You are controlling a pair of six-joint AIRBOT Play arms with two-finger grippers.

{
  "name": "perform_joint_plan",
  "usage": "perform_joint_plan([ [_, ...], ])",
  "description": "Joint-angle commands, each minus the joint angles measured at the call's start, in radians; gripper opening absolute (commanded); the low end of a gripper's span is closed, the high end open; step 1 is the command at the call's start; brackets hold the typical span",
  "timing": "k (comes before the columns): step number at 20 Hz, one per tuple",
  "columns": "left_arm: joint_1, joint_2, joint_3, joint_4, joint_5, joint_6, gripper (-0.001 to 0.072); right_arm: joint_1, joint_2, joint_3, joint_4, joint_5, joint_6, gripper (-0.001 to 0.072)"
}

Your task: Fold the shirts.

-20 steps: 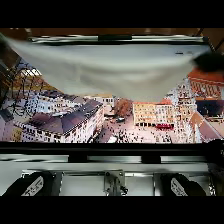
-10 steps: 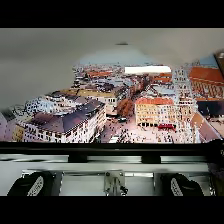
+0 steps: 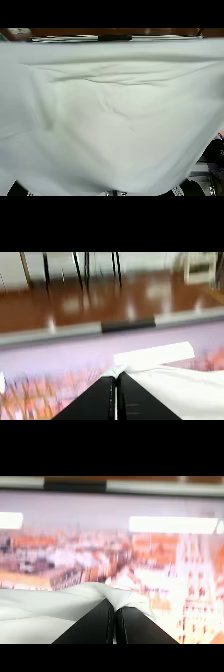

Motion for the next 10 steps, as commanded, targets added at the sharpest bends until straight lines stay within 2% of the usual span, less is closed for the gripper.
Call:
perform_joint_plan([
  [1, 0.0, -0.092, -0.304, 0.005, -0.072, -0.005, 0.0031, 0.001, -0.135, -0.239, -0.02, -0.113, 0.011, 0.0062],
  [3, -0.007, -0.226, -0.427, -0.018, -0.031, -0.004, 0.0031, 0.001, -0.234, -0.397, 0.003, 0.041, 0.006, 0.0062],
  [5, -0.044, -0.425, -0.433, -0.021, -0.004, 0.011, 0.003, 0.002, -0.373, -0.439, 0.039, 0.186, 0.006, 0.0062],
  [7, -0.084, -0.629, -0.345, -0.021, 0.046, 0.033, 0.0031, 0.033, -0.512, -0.42, 0.047, 0.341, 0.0, 0.0062],
  [10, -0.113, -0.889, -0.124, -0.031, 0.183, 0.013, 0.003, 0.108, -0.686, -0.367, 0.045, 0.659, -0.006, 0.0062],
])
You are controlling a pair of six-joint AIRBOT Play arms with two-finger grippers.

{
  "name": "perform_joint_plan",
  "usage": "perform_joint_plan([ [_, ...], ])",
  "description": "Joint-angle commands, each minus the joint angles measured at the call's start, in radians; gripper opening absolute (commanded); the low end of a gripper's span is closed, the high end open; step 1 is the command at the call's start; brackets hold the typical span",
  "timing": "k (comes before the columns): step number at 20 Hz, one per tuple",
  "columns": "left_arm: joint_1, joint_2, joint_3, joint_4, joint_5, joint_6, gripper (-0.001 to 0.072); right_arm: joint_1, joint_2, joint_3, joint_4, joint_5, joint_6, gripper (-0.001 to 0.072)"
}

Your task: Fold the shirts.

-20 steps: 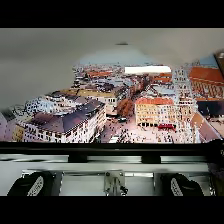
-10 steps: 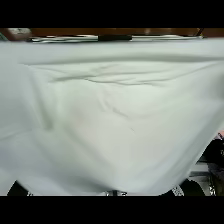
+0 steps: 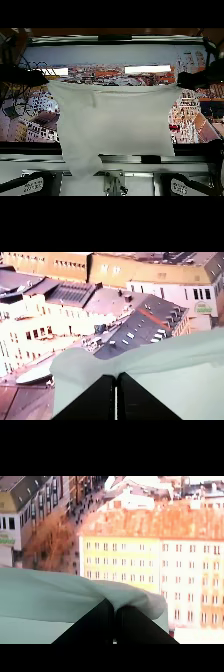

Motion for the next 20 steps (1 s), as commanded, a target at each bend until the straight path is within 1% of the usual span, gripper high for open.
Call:
perform_joint_plan([
  [1, -0.036, -0.303, 0.199, -0.026, 0.142, -0.013, 0.0031, 0.072, -0.203, 0.016, 0.014, 0.422, -0.005, 0.0062],
  [2, -0.039, -0.369, 0.261, -0.04, 0.166, -0.013, 0.003, 0.088, -0.243, 0.016, 0.013, 0.544, -0.004, 0.0062],
  [4, -0.044, -0.474, 0.335, -0.04, 0.203, -0.013, 0.003, 0.102, -0.313, 0.016, 0.016, 0.711, 0.001, 0.0062],
  [5, -0.044, -0.51, 0.349, -0.04, 0.225, -0.013, 0.0031, 0.103, -0.341, 0.016, 0.017, 0.753, 0.01, 0.0062],
  [7, -0.044, -0.56, 0.35, -0.04, 0.296, -0.014, 0.0031, 0.097, -0.386, 0.016, 0.016, 0.77, 0.026, 0.0062],
  [9, -0.044, -0.588, 0.35, -0.04, 0.346, -0.037, 0.0031, 0.089, -0.405, 0.016, 0.016, 0.76, 0.036, 0.0062],
  [12, -0.044, -0.612, 0.349, -0.04, 0.313, -0.076, 0.0031, 0.085, -0.407, 0.016, 0.017, 0.709, 0.063, 0.0063],
  [15, -0.044, -0.606, 0.35, -0.04, 0.182, -0.071, 0.0031, 0.085, -0.404, 0.016, 0.017, 0.589, 0.071, 0.0063],
  [18, -0.04, -0.574, 0.352, -0.032, 0.027, -0.002, 0.0031, 0.079, -0.367, 0.016, 0.013, 0.469, 0.071, 0.0063],
  [20, -0.038, -0.55, 0.352, 0.016, -0.077, -0.007, 0.0031, 0.062, -0.333, 0.016, 0.013, 0.372, 0.07, 0.0063],
])
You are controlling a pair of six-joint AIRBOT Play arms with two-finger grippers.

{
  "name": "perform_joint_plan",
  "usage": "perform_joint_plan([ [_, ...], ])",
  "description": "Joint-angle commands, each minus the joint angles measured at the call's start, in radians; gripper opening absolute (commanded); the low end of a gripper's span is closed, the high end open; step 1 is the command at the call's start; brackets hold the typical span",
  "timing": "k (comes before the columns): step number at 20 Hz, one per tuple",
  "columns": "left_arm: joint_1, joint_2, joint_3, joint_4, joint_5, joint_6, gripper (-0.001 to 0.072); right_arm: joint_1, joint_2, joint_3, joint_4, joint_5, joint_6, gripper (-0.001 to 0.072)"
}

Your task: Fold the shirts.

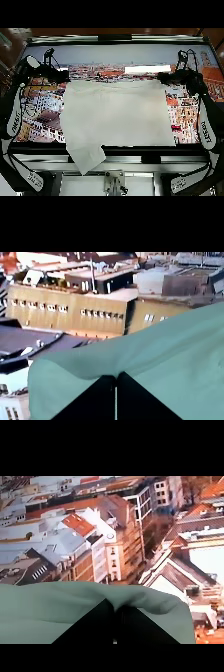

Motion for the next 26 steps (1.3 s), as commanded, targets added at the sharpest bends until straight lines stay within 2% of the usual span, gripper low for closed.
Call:
perform_joint_plan([
  [1, 0.003, 0.023, 0.001, 0.047, -0.232, -0.005, 0.0031, -0.023, 0.045, 0.0, -0.001, -0.204, 0.002, 0.0062],
  [4, 0.002, 0.011, 0.001, 0.063, -0.418, -0.029, 0.0031, -0.058, 0.053, 0.0, -0.002, -0.393, -0.007, 0.0063],
  [8, 0.002, 0.008, 0.001, 0.1, -0.54, -0.041, 0.0031, -0.096, 0.049, 0.0, -0.019, -0.546, -0.007, 0.0063],
  [13, -0.003, -0.029, 0.0, 0.1, -0.579, -0.12, 0.0031, -0.089, 0.018, -0.001, -0.023, -0.58, 0.033, 0.0063],
  [17, -0.009, -0.036, 0.0, 0.136, -0.583, -0.15, 0.003, -0.089, -0.011, -0.001, -0.027, -0.624, 0.042, 0.0062],
  [24, -0.015, -0.041, -0.002, 0.235, -0.62, -0.187, 0.003, -0.09, -0.011, -0.001, -0.12, -0.608, 0.073, 0.0063],
  [26, -0.019, -0.048, -0.019, 0.24, -0.612, -0.209, 0.003, -0.09, -0.011, -0.001, -0.137, -0.59, 0.111, 0.0063],
])
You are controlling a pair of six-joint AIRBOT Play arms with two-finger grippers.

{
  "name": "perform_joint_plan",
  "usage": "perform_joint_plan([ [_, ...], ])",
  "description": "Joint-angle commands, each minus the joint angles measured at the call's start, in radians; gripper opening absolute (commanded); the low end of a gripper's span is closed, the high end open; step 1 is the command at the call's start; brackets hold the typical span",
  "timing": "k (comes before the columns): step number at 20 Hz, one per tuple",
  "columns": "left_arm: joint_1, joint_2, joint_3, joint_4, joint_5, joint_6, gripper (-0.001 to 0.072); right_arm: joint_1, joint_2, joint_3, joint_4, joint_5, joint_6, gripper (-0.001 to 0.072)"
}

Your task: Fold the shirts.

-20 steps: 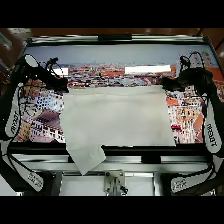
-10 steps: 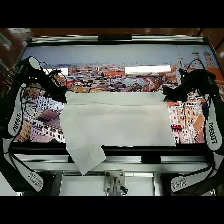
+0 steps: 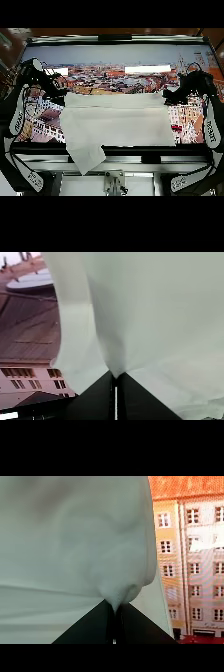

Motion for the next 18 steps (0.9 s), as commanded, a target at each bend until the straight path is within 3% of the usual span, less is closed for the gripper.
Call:
perform_joint_plan([
  [1, -0.01, -0.011, -0.024, 0.041, 0.0, -0.027, 0.003, -0.001, 0.0, 0.0, -0.034, 0.032, 0.051, 0.0063],
  [3, -0.032, -0.013, -0.05, 0.041, 0.041, -0.026, 0.0031, 0.0, 0.0, 0.0, -0.023, 0.042, 0.051, 0.0076],
  [4, -0.042, -0.013, -0.052, 0.04, 0.058, -0.026, 0.0038, 0.0, 0.0, 0.0, -0.019, 0.042, 0.049, 0.0219],
  [5, -0.047, -0.01, -0.049, 0.04, 0.065, -0.026, 0.0114, -0.001, 0.002, 0.0, -0.003, 0.032, 0.032, 0.0422],
  [6, -0.05, 0.0, -0.046, 0.04, 0.066, -0.026, 0.0222, -0.002, 0.01, 0.001, 0.0, 0.011, 0.0, 0.0447],
  [7, -0.048, 0.019, -0.046, 0.041, 0.066, -0.026, 0.0262, -0.002, 0.024, 0.001, -0.007, -0.012, -0.025, 0.0446],
  [9, -0.033, 0.074, -0.046, 0.041, 0.03, -0.02, 0.0273, -0.013, 0.074, 0.005, -0.04, -0.079, -0.072, 0.0458],
  [10, -0.015, 0.108, -0.046, 0.041, -0.007, -0.01, 0.0275, -0.028, 0.107, 0.007, -0.051, -0.126, -0.106, 0.0578],
  [11, 0.011, 0.147, -0.046, 0.041, -0.046, -0.012, 0.0288, -0.051, 0.138, 0.007, -0.053, -0.177, -0.141, 0.061],
  [12, 0.035, 0.191, -0.054, 0.04, -0.067, -0.026, 0.0423, -0.087, 0.168, 0.007, -0.055, -0.238, -0.159, 0.061],
  [13, 0.06, 0.249, -0.085, 0.029, -0.073, -0.034, 0.0615, -0.129, 0.19, 0.007, -0.055, -0.304, -0.161, 0.0609],
  [15, 0.094, 0.388, -0.232, 0.022, -0.045, -0.033, 0.0635, -0.21, 0.226, -0.001, -0.042, -0.392, -0.161, 0.0609],
  [18, 0.127, 0.652, -0.688, -0.019, 0.131, -0.032, 0.0628, -0.314, 0.308, -0.08, 0.048, -0.35, -0.167, 0.0609],
])
